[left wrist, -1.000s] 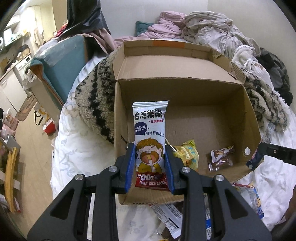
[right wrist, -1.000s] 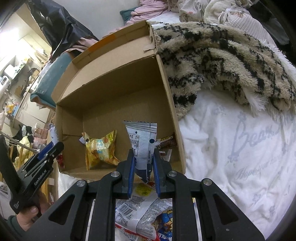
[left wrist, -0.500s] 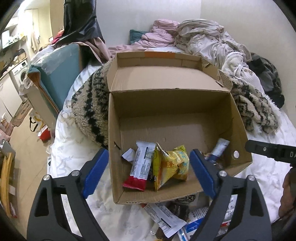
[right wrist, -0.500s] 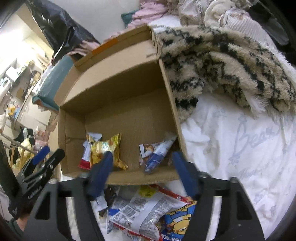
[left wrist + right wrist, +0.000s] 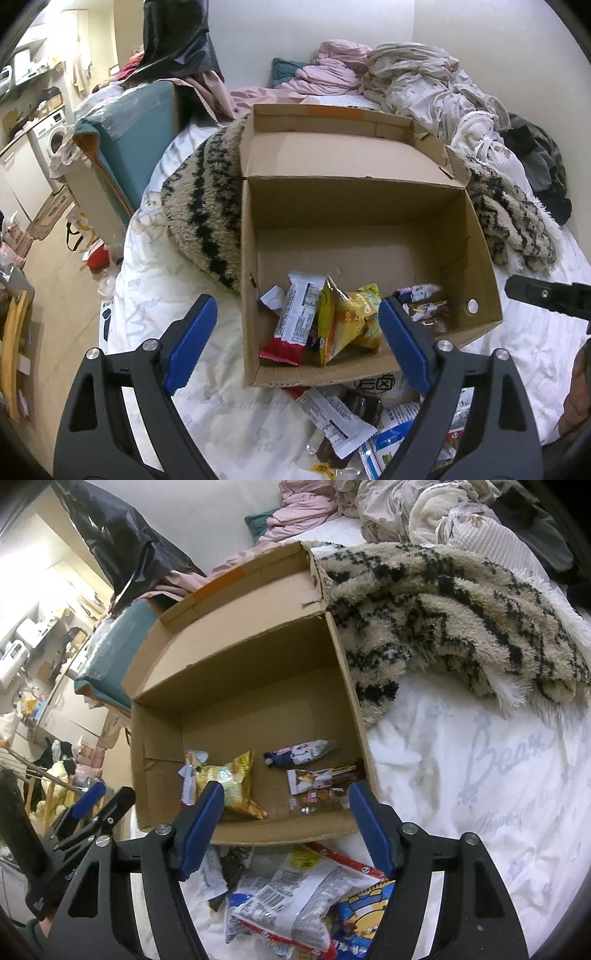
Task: Organize snacks
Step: 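Withdraw both tools from the box back toward the snack pile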
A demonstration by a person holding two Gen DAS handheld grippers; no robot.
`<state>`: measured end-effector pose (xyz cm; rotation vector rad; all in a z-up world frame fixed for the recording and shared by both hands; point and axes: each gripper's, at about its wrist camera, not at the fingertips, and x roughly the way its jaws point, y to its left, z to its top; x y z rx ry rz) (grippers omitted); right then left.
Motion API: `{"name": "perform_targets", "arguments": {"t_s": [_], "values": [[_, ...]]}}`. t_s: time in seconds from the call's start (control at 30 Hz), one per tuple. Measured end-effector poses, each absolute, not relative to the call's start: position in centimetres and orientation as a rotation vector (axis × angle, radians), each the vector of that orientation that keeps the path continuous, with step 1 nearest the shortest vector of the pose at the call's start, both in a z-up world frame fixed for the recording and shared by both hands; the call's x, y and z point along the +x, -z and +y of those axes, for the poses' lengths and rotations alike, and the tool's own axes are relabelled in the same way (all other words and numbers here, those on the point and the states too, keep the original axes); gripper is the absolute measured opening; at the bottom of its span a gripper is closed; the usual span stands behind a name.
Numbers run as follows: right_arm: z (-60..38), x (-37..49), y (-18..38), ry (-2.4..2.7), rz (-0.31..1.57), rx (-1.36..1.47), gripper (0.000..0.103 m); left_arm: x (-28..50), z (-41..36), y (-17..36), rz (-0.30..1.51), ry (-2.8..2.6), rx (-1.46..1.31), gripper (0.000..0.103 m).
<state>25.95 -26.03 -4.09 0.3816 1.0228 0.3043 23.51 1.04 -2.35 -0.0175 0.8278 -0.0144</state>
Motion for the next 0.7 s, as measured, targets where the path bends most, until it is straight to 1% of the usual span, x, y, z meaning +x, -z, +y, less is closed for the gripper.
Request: {"name": "perform_targets", "arguments": {"t_s": [0.3,0.53,0.7], "values": [[-25.1,22.3,2.3,-0.331,0.996,0.342,0.073,20.5,1.7,1.0,0.815,0.015,-0.017,0.087],[-25.5,19.3,2.8,-0.316,1.022,0.353,0.073,18.4,1.9,0.8,0.824,0.02,-0.01,0.087],[-25.5,17.8,3.0,-0.309,1.036,0.36,0.073,17.1,2.5,1.2,0.856,0.011,-0.052,0.087]]}}
